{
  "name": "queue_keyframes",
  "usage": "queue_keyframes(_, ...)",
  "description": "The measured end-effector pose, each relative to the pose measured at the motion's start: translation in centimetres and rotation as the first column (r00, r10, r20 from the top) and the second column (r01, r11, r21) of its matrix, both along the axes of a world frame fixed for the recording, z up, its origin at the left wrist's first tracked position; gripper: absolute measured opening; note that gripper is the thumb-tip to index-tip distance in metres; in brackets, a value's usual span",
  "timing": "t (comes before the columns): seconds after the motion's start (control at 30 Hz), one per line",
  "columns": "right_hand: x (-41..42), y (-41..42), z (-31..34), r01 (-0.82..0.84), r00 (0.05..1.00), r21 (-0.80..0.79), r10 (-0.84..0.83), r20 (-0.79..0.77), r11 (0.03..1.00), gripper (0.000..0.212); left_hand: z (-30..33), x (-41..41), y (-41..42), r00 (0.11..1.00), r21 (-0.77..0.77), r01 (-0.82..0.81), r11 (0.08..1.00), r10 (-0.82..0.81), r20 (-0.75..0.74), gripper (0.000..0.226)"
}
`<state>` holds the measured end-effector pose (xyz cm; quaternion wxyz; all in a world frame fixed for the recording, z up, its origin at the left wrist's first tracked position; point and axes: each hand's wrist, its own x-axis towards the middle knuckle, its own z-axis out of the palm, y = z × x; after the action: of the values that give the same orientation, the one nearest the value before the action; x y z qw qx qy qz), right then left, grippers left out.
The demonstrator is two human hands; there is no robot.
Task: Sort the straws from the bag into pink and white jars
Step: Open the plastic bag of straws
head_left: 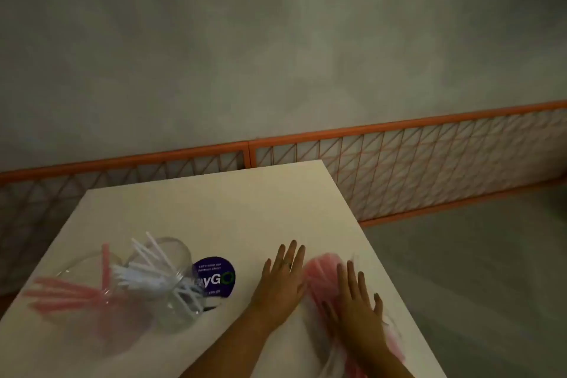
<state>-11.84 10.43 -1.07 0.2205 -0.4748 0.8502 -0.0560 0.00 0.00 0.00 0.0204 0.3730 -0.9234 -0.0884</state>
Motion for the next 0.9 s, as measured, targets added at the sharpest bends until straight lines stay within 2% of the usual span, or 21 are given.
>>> queue_keyframes(0.07,-0.7,0.2,-1.5,0.05,0.999,-0.1,-0.052,-0.016,0.994,0.108,-0.9,-1.3,0.1,0.997,0.113,0.036,0.993,-0.043,0.06,0.063)
queue_keyframes(0.17,-0.7,0.9,-2.8,0.073,0.997,-0.112,-0.072,0.014,0.991,0.088,-1.9,-2.0,0.1,0.994,0.098,0.109,0.989,-0.112,0.02,0.078)
queue_keyframes(0.3,-1.1,1.4,-3.7,0.015,1.0,-0.173,-0.019,-0.018,0.985,0.106,-3.4,-3.0,0.1,0.967,0.089,0.248,0.965,-0.252,0.031,0.066)
queue_keyframes(0.43,-1.4,1.9,-4.5,0.048,0.999,-0.228,-0.052,-0.01,0.973,0.097,-4.7,-3.5,-0.1,0.933,-0.074,0.36,0.93,-0.359,0.02,0.058)
queue_keyframes(0.5,-1.5,2.1,-4.6,0.046,0.999,-0.232,-0.045,0.008,0.972,0.099,-5.2,-3.5,-0.4,0.919,-0.093,0.395,0.914,-0.392,0.049,0.048)
queue_keyframes(0.7,-1.5,2.1,-3.4,0.065,0.992,-0.259,-0.034,0.122,0.964,0.112,-5.1,-4.2,-0.5,0.88,-0.105,0.475,0.874,-0.47,0.074,0.051)
queue_keyframes(0.8,-1.5,2.4,-3.1,0.139,0.97,-0.277,-0.075,0.23,0.951,0.093,-4.8,-4.6,0.3,0.88,-0.027,0.469,0.883,-0.47,-0.069,0.043)
queue_keyframes(0.83,-1.6,2.8,-3.3,0.155,0.974,-0.292,-0.096,0.207,0.944,0.085,-4.6,-4.6,0.5,0.881,-0.023,0.455,0.89,-0.454,-0.133,0.042)
queue_keyframes(0.9,-1.8,3.5,-3.7,0.14,0.99,-0.35,-0.139,0.029,0.926,0.07,-4.3,-4.6,0.7,0.88,-0.056,0.445,0.894,-0.448,-0.157,0.039)
